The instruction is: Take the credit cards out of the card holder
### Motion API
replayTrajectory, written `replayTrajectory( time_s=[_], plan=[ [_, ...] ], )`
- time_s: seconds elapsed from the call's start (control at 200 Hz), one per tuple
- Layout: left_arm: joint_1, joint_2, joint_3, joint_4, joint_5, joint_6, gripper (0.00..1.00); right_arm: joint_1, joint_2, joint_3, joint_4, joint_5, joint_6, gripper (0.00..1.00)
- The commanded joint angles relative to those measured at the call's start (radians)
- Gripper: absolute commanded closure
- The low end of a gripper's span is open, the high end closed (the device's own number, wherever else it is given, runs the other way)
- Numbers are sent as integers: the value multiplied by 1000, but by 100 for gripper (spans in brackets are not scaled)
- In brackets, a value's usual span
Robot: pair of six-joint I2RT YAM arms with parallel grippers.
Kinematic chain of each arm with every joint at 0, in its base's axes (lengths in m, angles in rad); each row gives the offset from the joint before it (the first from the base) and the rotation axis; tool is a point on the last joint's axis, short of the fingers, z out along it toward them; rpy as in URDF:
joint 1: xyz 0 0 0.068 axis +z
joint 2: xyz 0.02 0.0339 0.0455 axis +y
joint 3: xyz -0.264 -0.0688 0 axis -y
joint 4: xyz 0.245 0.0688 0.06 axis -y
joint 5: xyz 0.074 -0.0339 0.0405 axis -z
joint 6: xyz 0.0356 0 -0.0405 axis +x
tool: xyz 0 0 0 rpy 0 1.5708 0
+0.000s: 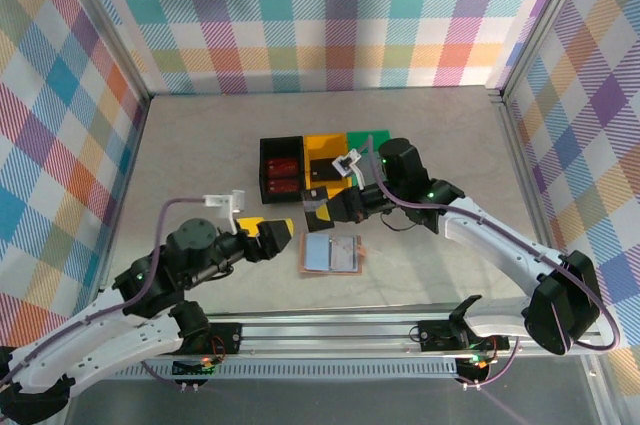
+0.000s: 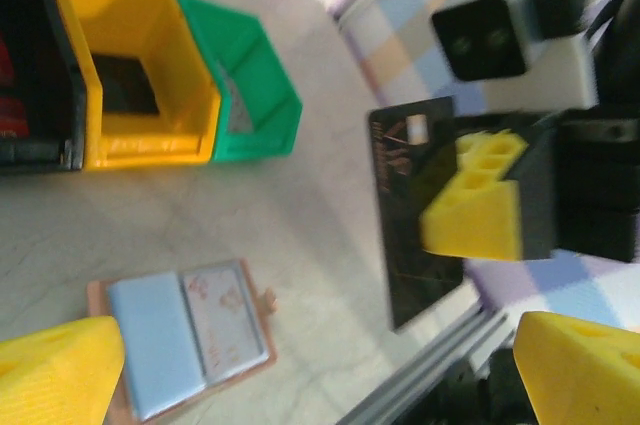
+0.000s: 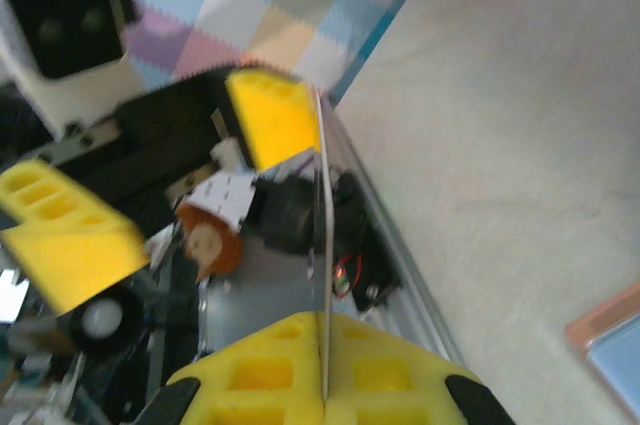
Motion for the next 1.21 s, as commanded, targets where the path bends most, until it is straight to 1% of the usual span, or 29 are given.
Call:
replayTrajectory(
  time_s=[0.0,0.045,0.07,0.115,0.235,0.27,0.285,0.33,0.395,0.565,0.66,0.735,0.81,0.875,1.05,1.13,1.2],
  plan=[
    [105,67,52,-48,300,104,0,5,8,30,-224,-131,-198,100],
    [166,88,59,-33,383,111,0,5,8,25,-246,-145,-218,100],
    [188,96,61,-25,405,110,0,7,11,23,-258,-157,-230,100],
    [188,113,78,-16,413,126,0,12,19,26,-286,-172,-253,100],
    [192,176,86,67,543,111,0,42,41,24,-312,-187,-289,100],
    [200,195,73,103,592,92,3,58,46,28,-319,-188,-299,100],
    [205,201,65,148,612,80,4,65,48,29,-320,-188,-304,100],
    [217,222,47,212,675,46,8,79,53,32,-327,-180,-316,100],
    [226,249,47,253,740,28,16,83,59,32,-330,-166,-318,100],
    [234,271,73,188,780,79,20,89,60,30,-325,-179,-323,100],
    [236,289,69,173,815,96,24,97,49,28,-323,-180,-327,100],
    [235,303,64,184,857,98,33,99,47,27,-326,-177,-328,100],
    [236,319,67,167,884,119,39,100,50,29,-332,-182,-332,100],
    [235,324,67,160,899,129,41,103,53,30,-331,-188,-333,100],
    [236,341,81,124,935,176,62,110,50,30,-336,-189,-340,100],
    [237,347,81,91,963,188,69,110,46,29,-337,-188,-341,100],
    [236,348,82,79,971,198,71,110,48,31,-335,-190,-341,100]
  ],
)
